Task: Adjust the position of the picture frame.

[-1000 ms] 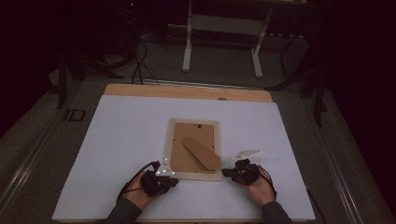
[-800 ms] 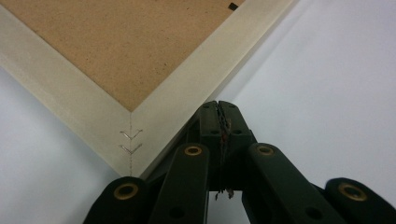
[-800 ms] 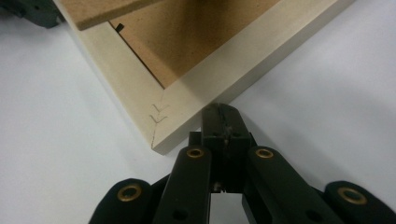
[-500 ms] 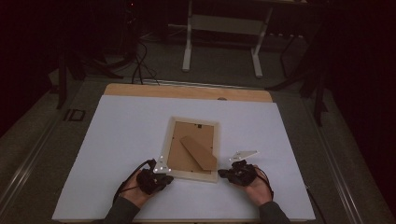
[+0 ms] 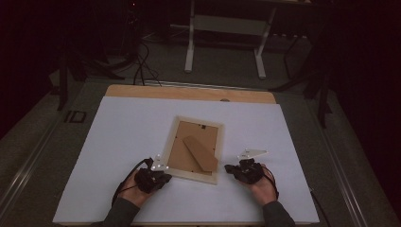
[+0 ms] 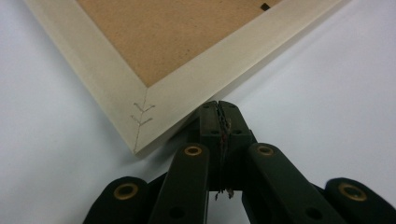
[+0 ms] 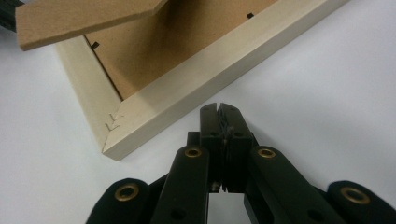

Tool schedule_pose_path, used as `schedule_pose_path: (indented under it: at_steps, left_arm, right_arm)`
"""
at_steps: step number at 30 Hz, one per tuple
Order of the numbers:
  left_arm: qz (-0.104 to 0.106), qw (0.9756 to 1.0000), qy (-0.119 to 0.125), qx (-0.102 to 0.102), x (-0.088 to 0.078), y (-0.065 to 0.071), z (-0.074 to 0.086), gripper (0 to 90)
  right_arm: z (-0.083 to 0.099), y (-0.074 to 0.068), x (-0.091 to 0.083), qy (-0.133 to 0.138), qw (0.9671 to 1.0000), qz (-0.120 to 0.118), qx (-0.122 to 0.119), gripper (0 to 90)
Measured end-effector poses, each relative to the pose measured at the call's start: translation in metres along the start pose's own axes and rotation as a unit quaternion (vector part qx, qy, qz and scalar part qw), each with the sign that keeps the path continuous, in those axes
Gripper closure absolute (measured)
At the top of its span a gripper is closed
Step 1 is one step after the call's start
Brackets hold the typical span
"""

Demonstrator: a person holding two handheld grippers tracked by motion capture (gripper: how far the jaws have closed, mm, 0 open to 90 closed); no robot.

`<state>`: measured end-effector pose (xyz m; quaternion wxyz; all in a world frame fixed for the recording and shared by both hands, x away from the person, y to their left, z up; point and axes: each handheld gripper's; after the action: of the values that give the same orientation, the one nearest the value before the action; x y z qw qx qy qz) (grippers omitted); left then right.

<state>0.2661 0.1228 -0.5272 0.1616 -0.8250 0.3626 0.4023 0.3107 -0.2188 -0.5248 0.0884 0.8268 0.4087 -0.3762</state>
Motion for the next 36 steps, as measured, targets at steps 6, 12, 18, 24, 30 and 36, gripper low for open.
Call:
schedule_pose_path:
  at_steps: [6,12,18,24,30,36]
  left_arm:
    - [-0.005,0.9998,0.004,-0.017,-0.001,-0.006,0.002,89.9]
    - [-0.006,0.9997,0.005,-0.025,-0.001,-0.01,0.002,90.0]
    - [-0.006,0.9996,0.006,-0.027,0.0,-0.011,0.002,89.9]
    - [-0.008,0.9995,0.007,-0.029,0.0,-0.013,0.001,90.0]
    - [-0.009,0.9995,0.007,-0.031,0.0,-0.014,0.001,90.0]
    - [-0.013,0.9992,0.011,-0.036,0.002,-0.016,0.0,90.0]
  right_arm:
    - [-0.01,0.003,0.003,0.012,0.9999,0.01,-0.005,89.6]
    - [-0.023,0.006,0.015,0.016,0.9997,0.015,-0.011,89.7]
    - [-0.045,0.011,0.029,0.027,0.9993,0.022,-0.014,89.8]
    - [-0.059,0.014,0.044,0.019,0.999,0.036,-0.021,89.9]
    - [-0.071,0.017,0.059,0.005,0.9982,0.049,-0.035,90.0]
    - [-0.075,0.02,0.062,-0.003,0.9978,0.059,-0.029,90.0]
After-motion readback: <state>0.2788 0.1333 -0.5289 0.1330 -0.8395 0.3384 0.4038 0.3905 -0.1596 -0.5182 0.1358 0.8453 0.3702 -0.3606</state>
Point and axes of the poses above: each handheld gripper's, and its own axes: x roughly forward along the jaws, z roughly out of its underside, y roughly to its right, and after that the axes turned 2 degrees about -z, right-handed
